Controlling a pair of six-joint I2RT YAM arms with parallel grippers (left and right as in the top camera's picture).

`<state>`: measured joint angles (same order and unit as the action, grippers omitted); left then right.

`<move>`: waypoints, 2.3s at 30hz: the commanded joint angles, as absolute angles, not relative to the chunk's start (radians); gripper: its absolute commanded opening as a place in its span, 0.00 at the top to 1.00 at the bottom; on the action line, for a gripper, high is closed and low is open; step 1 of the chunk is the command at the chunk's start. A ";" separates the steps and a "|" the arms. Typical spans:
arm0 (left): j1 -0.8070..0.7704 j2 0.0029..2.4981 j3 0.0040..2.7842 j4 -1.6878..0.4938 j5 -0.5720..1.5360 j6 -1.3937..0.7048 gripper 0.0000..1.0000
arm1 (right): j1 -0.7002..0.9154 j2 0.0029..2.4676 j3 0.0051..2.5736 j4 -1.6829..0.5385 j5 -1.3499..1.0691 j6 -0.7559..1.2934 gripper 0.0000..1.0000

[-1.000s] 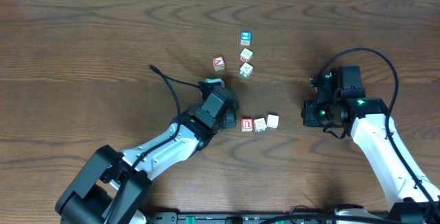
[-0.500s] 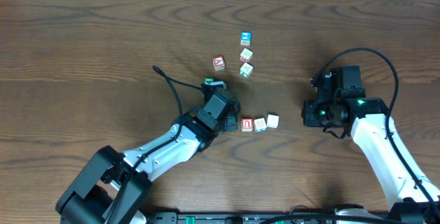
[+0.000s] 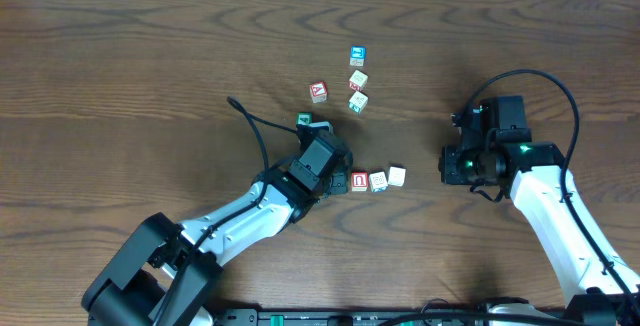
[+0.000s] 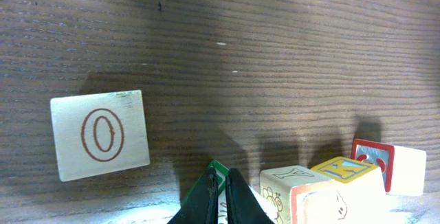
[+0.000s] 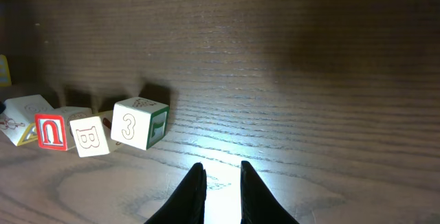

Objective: Lift 5 blocks

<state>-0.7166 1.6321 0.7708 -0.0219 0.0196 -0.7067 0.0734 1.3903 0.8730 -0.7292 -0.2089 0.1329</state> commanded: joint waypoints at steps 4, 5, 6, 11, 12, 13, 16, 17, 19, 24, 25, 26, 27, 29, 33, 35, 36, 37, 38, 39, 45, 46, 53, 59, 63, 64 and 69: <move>-0.719 1.641 0.788 -0.045 -0.001 -0.701 0.93 | 0.073 1.393 0.867 -0.728 -0.207 0.141 0.85; -0.719 1.641 0.788 -0.045 -0.001 -0.701 0.93 | 0.073 1.393 0.867 -0.728 -0.207 0.141 0.85; -0.719 1.641 0.788 -0.045 -0.001 -0.701 0.93 | 0.073 1.393 0.867 -0.728 -0.207 0.141 0.85; -0.719 1.641 0.788 -0.068 -0.001 -0.701 0.93 | 0.073 1.393 0.867 -0.728 -0.207 0.141 0.85; -0.720 1.641 0.788 -0.077 0.000 -0.701 0.93 | 0.073 1.393 0.867 -0.728 -0.207 0.141 0.85; -0.720 1.641 0.788 -0.086 0.000 -0.701 0.93 | 0.073 1.393 0.867 -0.728 -0.207 0.141 0.85; -0.720 1.641 0.788 -0.113 0.000 -0.701 0.93 | 0.073 1.393 0.867 -0.728 -0.207 0.141 0.85; -0.720 1.641 0.788 -0.121 0.000 -0.701 0.93 | 0.073 1.393 0.867 -0.728 -0.207 0.141 0.84; -0.720 1.641 0.788 -0.132 -0.001 -0.701 0.93 | 0.073 1.393 0.867 -0.728 -0.207 0.141 0.84; -0.720 1.641 0.788 -0.144 0.001 -0.701 0.93 | 0.073 1.393 0.867 -0.728 -0.205 0.140 0.84; -0.720 1.641 0.788 -0.146 0.001 -0.701 0.93 | 0.073 1.393 0.867 -0.728 -0.200 0.141 0.84; -0.720 1.641 0.788 -0.146 0.001 -0.701 0.93 | 0.073 1.393 0.867 -0.728 -0.196 0.141 0.84; -0.720 1.641 0.788 -0.145 0.000 -0.701 0.92 | 0.073 1.393 0.867 -0.728 -0.192 0.141 0.84; -0.717 1.640 0.788 -0.126 -0.007 -0.701 0.86 | 0.073 1.393 0.867 -0.728 -0.192 0.141 0.84; -0.700 1.640 0.788 -0.054 -0.017 -0.676 0.86 | 0.073 1.393 0.867 -0.728 -0.192 0.141 0.84; -0.684 1.640 0.788 0.002 -0.015 -0.667 0.89 | 0.073 1.393 0.867 -0.727 -0.192 0.141 0.83; -0.678 1.640 0.788 0.014 -0.015 -0.667 0.90 | 0.073 1.393 0.867 -0.727 -0.191 0.141 0.83; -0.675 1.640 0.788 0.017 -0.015 -0.667 0.90 | 0.073 1.393 0.867 -0.727 -0.191 0.141 0.83; -0.671 1.640 0.788 0.017 -0.015 -0.667 0.91 | 0.073 1.393 0.867 -0.727 -0.191 0.141 0.83; -0.667 1.640 0.788 0.011 -0.015 -0.667 0.91 | 0.073 1.393 0.867 -0.727 -0.190 0.141 0.83; -0.655 1.640 0.788 -0.072 -0.015 -0.668 0.92 | 0.073 1.393 0.867 -0.727 -0.188 0.141 0.82; -0.655 1.640 0.788 -0.096 -0.015 -0.668 0.93 | 0.073 1.393 0.867 -0.727 -0.188 0.141 0.83; -0.655 1.640 0.788 -0.266 -0.056 -0.705 0.93 | 0.073 1.393 0.867 -0.727 -0.188 0.141 0.83; -0.660 1.640 0.788 -0.299 -0.009 -0.716 0.93 | 0.073 1.393 0.866 -0.727 -0.188 0.141 0.82; -0.660 1.640 0.788 -0.295 0.060 -0.716 0.93 | 0.073 1.393 0.866 -0.725 -0.188 0.141 0.82; -0.660 1.640 0.788 -0.294 0.074 -0.717 0.93 | 0.073 1.393 0.865 -0.725 -0.188 0.141 0.82; -0.660 1.640 0.788 -0.294 0.144 -0.731 0.93 | 0.073 1.393 0.865 -0.725 -0.184 0.141 0.82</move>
<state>-0.6613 1.6306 0.7910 -0.2913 0.0772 -0.7078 0.0734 1.3903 0.8719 -0.7280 -0.1902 0.1329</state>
